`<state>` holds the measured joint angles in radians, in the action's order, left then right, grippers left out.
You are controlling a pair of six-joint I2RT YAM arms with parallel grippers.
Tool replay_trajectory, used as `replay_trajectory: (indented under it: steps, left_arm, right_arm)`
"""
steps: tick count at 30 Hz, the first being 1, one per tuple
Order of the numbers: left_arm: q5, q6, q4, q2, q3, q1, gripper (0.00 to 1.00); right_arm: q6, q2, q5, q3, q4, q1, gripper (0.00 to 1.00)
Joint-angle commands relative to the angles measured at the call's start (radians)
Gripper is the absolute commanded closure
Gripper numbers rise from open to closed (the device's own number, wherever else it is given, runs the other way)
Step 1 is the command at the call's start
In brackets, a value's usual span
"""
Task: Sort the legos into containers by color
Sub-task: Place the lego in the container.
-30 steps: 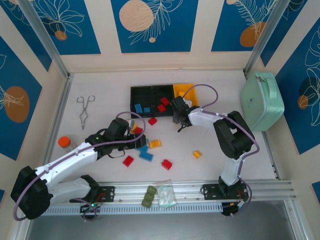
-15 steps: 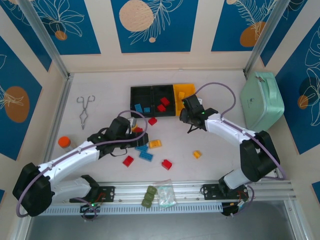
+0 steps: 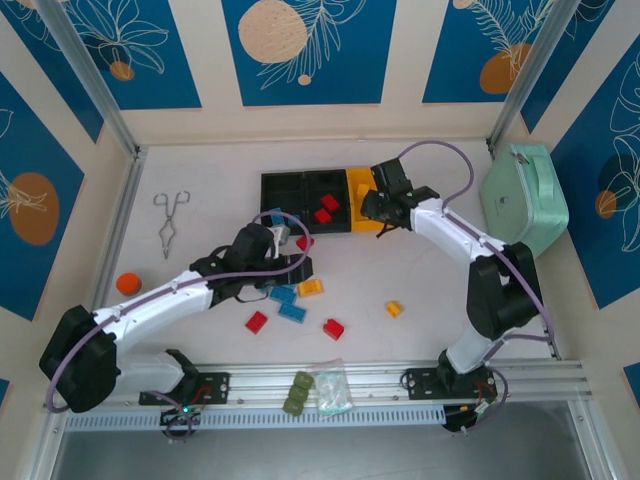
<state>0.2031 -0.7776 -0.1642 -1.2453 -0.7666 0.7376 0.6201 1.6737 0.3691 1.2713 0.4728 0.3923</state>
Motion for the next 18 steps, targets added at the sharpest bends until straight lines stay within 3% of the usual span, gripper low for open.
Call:
replay_trajectory:
  steps: [1, 7, 18]
  left_arm:
    - [0.019, 0.008, 0.011, -0.009, -0.031, 0.013, 0.32]
    - [0.012, 0.006, 0.005, -0.008, -0.022, 0.014, 0.32]
    - [0.004, -0.005, 0.014, -0.003, 0.005, 0.014, 0.32]
  right_arm:
    - [-0.022, 0.062, -0.041, 0.065, 0.026, -0.012, 0.64]
    - [-0.026, 0.178, -0.034, 0.169, 0.048, -0.025, 0.63]
    - [-0.049, 0.289, 0.099, 0.304, 0.147, -0.035, 0.61]
